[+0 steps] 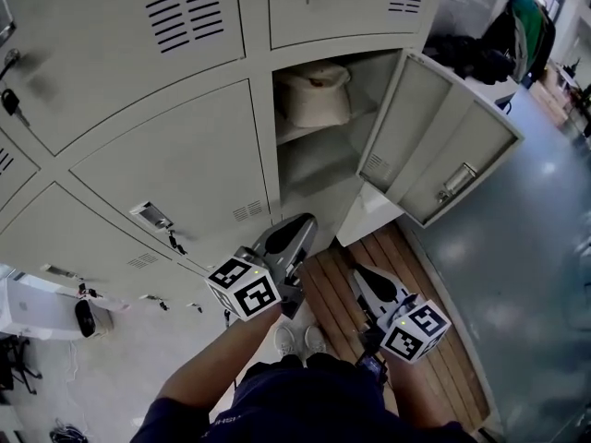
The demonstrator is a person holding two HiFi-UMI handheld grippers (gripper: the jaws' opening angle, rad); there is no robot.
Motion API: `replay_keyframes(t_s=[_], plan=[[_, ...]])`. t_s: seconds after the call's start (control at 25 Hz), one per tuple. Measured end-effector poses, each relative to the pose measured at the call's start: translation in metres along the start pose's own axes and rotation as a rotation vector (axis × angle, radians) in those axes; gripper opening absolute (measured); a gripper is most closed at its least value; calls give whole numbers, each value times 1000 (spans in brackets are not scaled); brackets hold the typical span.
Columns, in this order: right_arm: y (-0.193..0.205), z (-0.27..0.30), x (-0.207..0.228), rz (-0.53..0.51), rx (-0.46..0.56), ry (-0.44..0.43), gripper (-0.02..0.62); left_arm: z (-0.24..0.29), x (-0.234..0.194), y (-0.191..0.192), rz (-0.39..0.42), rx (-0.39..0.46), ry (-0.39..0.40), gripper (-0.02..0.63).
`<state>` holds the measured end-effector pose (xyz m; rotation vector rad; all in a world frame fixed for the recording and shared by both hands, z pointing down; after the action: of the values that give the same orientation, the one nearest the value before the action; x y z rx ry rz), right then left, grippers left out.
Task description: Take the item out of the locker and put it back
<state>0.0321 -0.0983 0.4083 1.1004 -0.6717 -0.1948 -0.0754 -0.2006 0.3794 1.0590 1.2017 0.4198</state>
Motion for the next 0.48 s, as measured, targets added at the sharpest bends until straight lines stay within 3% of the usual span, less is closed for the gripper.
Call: replay_keyframes(t_s=[0.48], plan=[[-8, -6, 50, 16, -64, -84, 6, 78, -25, -29, -187, 147, -68, 71]])
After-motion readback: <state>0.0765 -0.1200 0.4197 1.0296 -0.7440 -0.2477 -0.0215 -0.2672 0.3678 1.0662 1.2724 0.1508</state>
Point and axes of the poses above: the fingertips, and each gripper's own axes: z forward along the fingers, x to its right, y out of its underside, the point moved 3 cm from there along -z, backward along the fingers, and after that the axes turned 10 degrees about -x, right-handed, at the moved point
